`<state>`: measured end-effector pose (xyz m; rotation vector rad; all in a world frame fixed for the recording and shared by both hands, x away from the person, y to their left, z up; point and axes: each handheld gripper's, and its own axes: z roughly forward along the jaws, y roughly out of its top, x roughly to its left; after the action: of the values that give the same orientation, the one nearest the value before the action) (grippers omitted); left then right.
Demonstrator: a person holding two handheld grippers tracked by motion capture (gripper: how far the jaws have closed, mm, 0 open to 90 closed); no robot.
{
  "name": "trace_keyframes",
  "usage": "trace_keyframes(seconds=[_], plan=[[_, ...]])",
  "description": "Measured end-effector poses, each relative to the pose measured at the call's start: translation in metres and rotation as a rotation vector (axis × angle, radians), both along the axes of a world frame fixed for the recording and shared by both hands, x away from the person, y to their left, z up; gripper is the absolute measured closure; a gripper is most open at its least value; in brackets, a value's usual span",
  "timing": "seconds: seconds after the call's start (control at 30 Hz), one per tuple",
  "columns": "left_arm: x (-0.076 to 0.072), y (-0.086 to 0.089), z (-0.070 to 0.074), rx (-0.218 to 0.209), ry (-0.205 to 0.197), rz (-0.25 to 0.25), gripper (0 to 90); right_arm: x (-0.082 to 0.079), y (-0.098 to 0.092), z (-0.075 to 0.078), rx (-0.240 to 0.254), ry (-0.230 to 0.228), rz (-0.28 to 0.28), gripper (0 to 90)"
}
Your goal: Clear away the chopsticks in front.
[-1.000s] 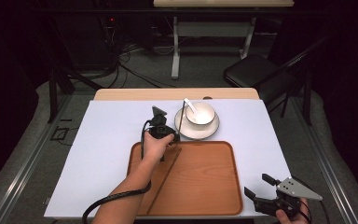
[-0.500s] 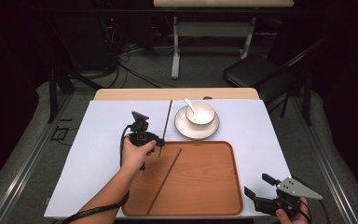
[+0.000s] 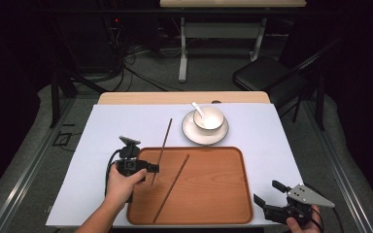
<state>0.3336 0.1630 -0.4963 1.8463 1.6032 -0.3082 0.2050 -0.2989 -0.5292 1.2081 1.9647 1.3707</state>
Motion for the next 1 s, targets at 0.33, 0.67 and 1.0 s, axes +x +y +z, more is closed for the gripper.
trace_keyframes(seconds=[0.33, 0.67, 1.0], plan=[[-0.034, 0.012, -0.012, 0.034, -0.006, -0.029, 85.6, 0.000, 0.000, 0.000, -0.002, 0.001, -0.001, 14.7], [-0.058, 0.021, -0.023, 0.072, 0.013, -0.057, 85.6, 0.000, 0.000, 0.000, -0.002, 0.002, -0.003, 14.7], [-0.064, 0.017, -0.031, 0.121, 0.051, -0.087, 85.5, 0.000, 0.000, 0.000, -0.004, 0.003, -0.005, 14.7]])
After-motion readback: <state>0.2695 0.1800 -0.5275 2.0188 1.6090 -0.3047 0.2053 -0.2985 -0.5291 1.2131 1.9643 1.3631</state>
